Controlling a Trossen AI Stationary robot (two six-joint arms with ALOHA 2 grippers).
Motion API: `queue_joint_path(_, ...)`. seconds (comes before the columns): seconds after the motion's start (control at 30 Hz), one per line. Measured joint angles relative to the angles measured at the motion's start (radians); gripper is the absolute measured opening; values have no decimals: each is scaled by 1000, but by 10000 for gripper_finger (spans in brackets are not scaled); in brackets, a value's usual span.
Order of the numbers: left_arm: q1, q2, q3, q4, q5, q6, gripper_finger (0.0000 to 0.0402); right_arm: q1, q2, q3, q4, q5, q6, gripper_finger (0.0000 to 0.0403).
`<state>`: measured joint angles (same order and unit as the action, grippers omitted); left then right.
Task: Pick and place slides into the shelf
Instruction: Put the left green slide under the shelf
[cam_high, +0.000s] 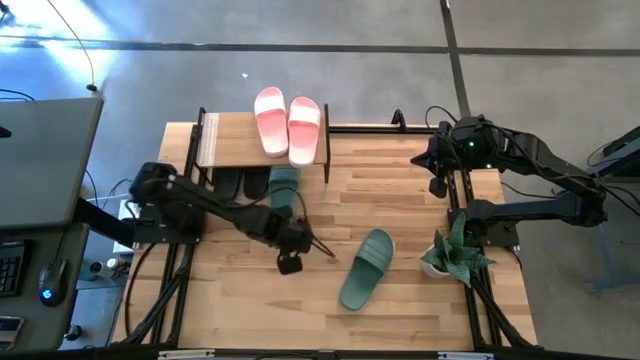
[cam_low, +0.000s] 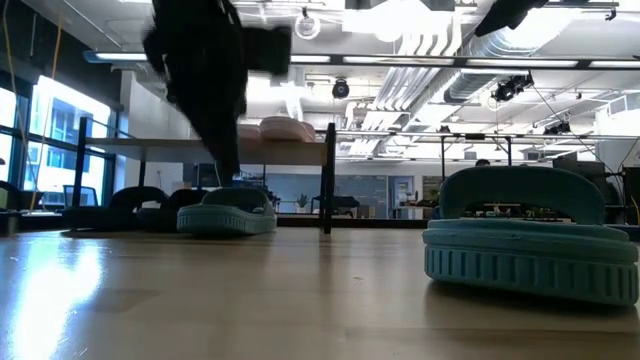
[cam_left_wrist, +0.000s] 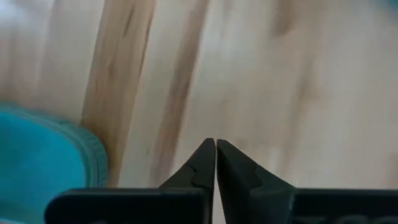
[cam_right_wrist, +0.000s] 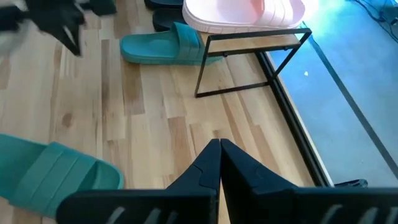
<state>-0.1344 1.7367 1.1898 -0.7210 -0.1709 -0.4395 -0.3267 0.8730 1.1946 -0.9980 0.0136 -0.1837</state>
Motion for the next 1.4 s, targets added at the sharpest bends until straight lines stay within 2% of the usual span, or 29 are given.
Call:
queue_joint_path(0.27, 57, 137, -6, -19, 20, 47, 1, 0, -4, 0, 0, -10, 2, 0)
queue_joint_path(0.43, 84, 175, -4, -26, -21, 70, 1, 0, -5, 0, 0, -10, 7, 0)
queue_joint_path(0.93, 248, 186, -7, -114, -127, 76, 0, 0, -4, 0, 0, -10, 22, 0)
queue_joint_path(1.4, 348, 186, -7, -121, -164, 98, 0, 0, -4, 0, 0, -10, 22, 0)
